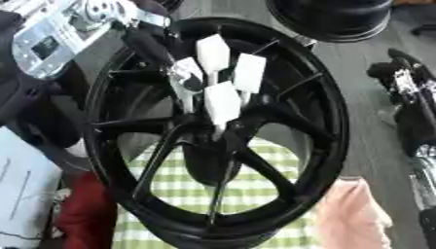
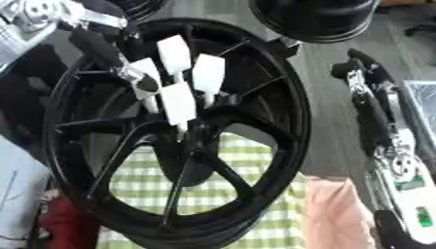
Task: Pull the pin out of the wheel hub.
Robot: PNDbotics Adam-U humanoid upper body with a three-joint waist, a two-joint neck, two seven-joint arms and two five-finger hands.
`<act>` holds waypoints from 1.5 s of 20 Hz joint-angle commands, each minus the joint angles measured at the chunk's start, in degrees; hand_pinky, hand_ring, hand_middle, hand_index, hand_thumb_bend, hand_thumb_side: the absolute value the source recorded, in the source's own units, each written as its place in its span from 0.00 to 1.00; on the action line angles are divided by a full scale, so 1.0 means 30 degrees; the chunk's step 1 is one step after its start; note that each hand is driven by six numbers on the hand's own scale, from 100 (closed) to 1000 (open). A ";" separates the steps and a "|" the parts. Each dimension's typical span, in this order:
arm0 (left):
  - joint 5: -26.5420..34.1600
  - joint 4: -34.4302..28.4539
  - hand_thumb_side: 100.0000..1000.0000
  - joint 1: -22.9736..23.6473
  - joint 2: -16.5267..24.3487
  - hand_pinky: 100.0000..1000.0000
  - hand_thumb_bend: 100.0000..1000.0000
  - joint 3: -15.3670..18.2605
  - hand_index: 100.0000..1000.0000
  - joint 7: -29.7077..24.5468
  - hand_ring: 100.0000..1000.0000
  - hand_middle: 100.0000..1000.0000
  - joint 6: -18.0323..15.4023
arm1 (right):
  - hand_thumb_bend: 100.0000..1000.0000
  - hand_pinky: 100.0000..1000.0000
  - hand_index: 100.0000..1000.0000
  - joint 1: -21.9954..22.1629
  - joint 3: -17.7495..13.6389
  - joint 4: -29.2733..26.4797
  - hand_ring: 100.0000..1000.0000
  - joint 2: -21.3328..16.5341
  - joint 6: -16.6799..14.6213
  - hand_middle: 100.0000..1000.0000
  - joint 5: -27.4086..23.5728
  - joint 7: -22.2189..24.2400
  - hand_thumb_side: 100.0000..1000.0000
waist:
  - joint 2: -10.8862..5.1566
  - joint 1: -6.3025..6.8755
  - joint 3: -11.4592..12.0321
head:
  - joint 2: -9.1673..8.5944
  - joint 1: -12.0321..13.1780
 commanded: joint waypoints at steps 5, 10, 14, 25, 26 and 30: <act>-0.0415 -0.1174 0.58 -0.0606 0.0680 0.76 0.55 -0.0224 0.65 -0.0187 0.64 0.58 0.0303 | 0.00 1.00 0.85 -0.0059 -0.0026 -0.0101 0.78 -0.0461 -0.0011 0.64 0.0082 -0.0058 0.56 | -0.0439 0.0083 0.0047 | -0.0179 0.0097; -0.0287 -0.1624 0.43 -0.0548 0.0889 0.75 0.42 -0.0621 0.64 -0.0187 0.64 0.58 0.0662 | 0.00 1.00 0.85 -0.0030 -0.0016 -0.0109 0.78 -0.0483 -0.0004 0.63 0.0075 -0.0093 0.56 | -0.0443 0.0109 0.0055 | -0.0172 0.0185; -0.0306 -0.1766 0.30 -0.0498 0.0967 0.74 0.30 -0.0719 0.61 -0.0187 0.63 0.55 0.0936 | 0.00 1.00 0.85 -0.0019 0.0017 -0.0118 0.78 -0.0490 -0.0008 0.64 0.0078 -0.0092 0.55 | -0.0434 0.0108 0.0040 | -0.0216 0.0232; 0.0590 -0.2208 0.00 -0.0355 0.1280 0.70 0.10 -0.0998 0.43 -0.0187 0.57 0.46 0.1551 | 0.00 1.00 0.85 -0.0005 0.0003 -0.0145 0.78 -0.0479 -0.0007 0.63 0.0007 -0.0274 0.56 | -0.0404 0.0083 0.0010 | -0.0193 0.0329; 0.0699 -0.2306 0.00 -0.0349 0.1329 0.70 0.10 -0.0985 0.42 -0.0187 0.57 0.46 0.1592 | 0.00 1.00 0.85 -0.0001 0.0010 -0.0154 0.78 -0.0480 -0.0006 0.64 0.0004 -0.0276 0.56 | -0.0403 0.0079 0.0009 | -0.0187 0.0346; 0.0937 -0.2884 0.00 -0.0405 0.1657 0.69 0.11 -0.0607 0.38 -0.0187 0.56 0.45 0.1830 | 0.00 1.00 0.85 0.0010 0.0017 -0.0175 0.78 -0.0457 0.0002 0.63 0.0004 -0.0288 0.56 | -0.0394 0.0047 0.0003 | -0.0160 0.0361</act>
